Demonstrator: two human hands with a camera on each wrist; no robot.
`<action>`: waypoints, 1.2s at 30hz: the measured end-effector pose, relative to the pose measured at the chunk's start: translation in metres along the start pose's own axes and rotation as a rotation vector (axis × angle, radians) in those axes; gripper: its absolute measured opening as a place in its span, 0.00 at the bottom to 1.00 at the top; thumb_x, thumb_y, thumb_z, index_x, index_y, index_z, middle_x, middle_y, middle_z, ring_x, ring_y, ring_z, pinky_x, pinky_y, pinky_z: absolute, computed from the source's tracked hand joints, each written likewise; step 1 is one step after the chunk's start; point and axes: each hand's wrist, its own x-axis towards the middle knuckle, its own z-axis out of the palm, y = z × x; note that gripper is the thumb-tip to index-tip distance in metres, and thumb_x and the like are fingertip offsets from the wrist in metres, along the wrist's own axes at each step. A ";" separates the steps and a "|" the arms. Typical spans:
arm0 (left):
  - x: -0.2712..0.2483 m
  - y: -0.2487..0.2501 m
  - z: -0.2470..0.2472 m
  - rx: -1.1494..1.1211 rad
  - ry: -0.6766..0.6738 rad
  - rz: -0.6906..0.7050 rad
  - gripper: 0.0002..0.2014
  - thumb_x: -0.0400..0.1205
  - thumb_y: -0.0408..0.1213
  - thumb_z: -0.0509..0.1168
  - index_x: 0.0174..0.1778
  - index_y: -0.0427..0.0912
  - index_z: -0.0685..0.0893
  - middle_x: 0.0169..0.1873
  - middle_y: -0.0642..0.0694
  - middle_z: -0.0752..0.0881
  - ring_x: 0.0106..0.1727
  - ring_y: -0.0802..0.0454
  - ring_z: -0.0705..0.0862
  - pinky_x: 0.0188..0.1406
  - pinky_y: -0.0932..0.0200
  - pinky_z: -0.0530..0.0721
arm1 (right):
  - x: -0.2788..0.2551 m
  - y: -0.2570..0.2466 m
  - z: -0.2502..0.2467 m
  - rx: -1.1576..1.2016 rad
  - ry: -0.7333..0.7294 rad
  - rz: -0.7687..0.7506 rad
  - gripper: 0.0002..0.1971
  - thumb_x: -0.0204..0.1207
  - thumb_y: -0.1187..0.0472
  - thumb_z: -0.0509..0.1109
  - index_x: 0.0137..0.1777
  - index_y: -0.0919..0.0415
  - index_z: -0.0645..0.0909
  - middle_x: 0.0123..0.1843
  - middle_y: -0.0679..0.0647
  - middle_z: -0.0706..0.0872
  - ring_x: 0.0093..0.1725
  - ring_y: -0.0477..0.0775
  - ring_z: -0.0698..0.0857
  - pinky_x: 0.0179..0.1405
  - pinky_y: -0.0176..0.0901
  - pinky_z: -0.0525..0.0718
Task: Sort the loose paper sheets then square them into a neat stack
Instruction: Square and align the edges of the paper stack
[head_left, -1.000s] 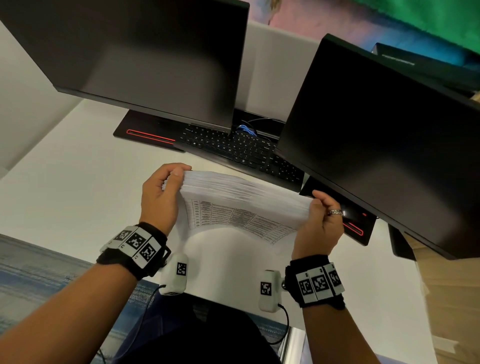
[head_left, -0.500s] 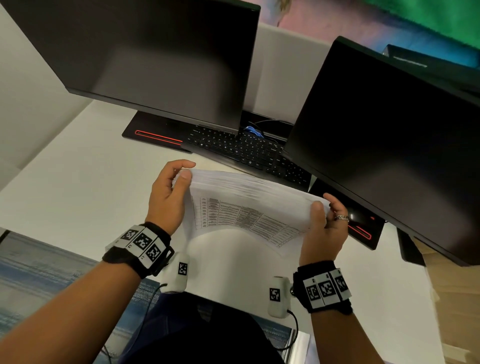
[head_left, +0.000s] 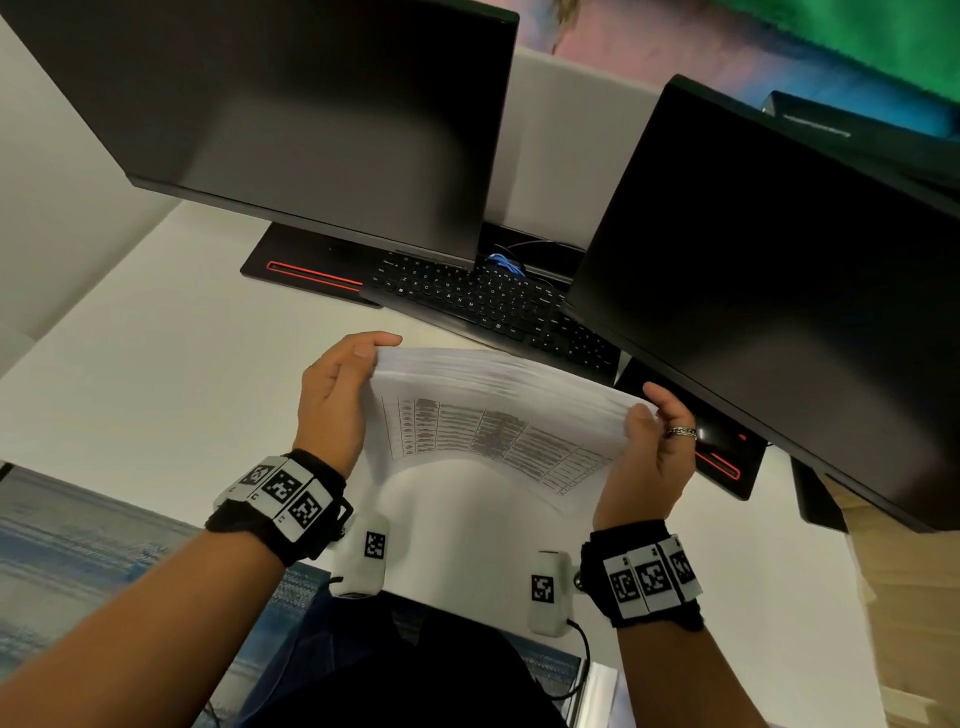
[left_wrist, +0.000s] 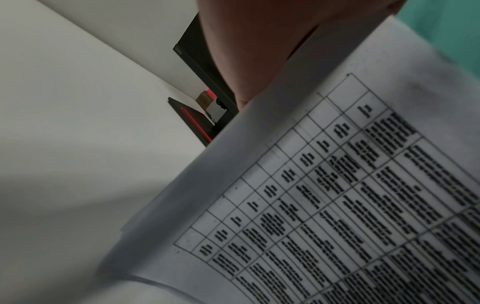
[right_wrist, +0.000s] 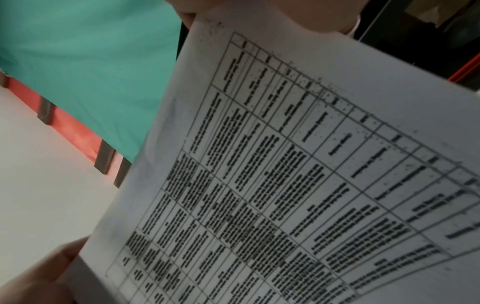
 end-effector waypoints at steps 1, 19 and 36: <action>0.000 0.001 0.001 -0.006 0.007 -0.002 0.16 0.84 0.38 0.55 0.51 0.41 0.89 0.47 0.52 0.89 0.48 0.65 0.84 0.49 0.74 0.78 | 0.000 -0.001 0.001 -0.015 0.008 0.003 0.11 0.82 0.66 0.66 0.59 0.54 0.83 0.44 0.38 0.82 0.40 0.30 0.83 0.32 0.22 0.79; 0.003 -0.007 -0.015 0.151 -0.251 -0.066 0.20 0.73 0.29 0.78 0.59 0.48 0.83 0.46 0.51 0.91 0.47 0.59 0.90 0.46 0.63 0.90 | 0.013 0.009 -0.020 -0.097 -0.305 0.018 0.22 0.63 0.71 0.84 0.54 0.54 0.83 0.49 0.49 0.88 0.50 0.54 0.90 0.39 0.41 0.91; 0.000 -0.004 -0.009 0.000 -0.209 -0.038 0.20 0.66 0.53 0.76 0.50 0.52 0.83 0.43 0.64 0.87 0.43 0.66 0.86 0.38 0.72 0.83 | 0.012 0.002 -0.008 -0.029 -0.196 -0.068 0.09 0.80 0.68 0.70 0.53 0.53 0.83 0.44 0.36 0.86 0.43 0.31 0.83 0.38 0.27 0.82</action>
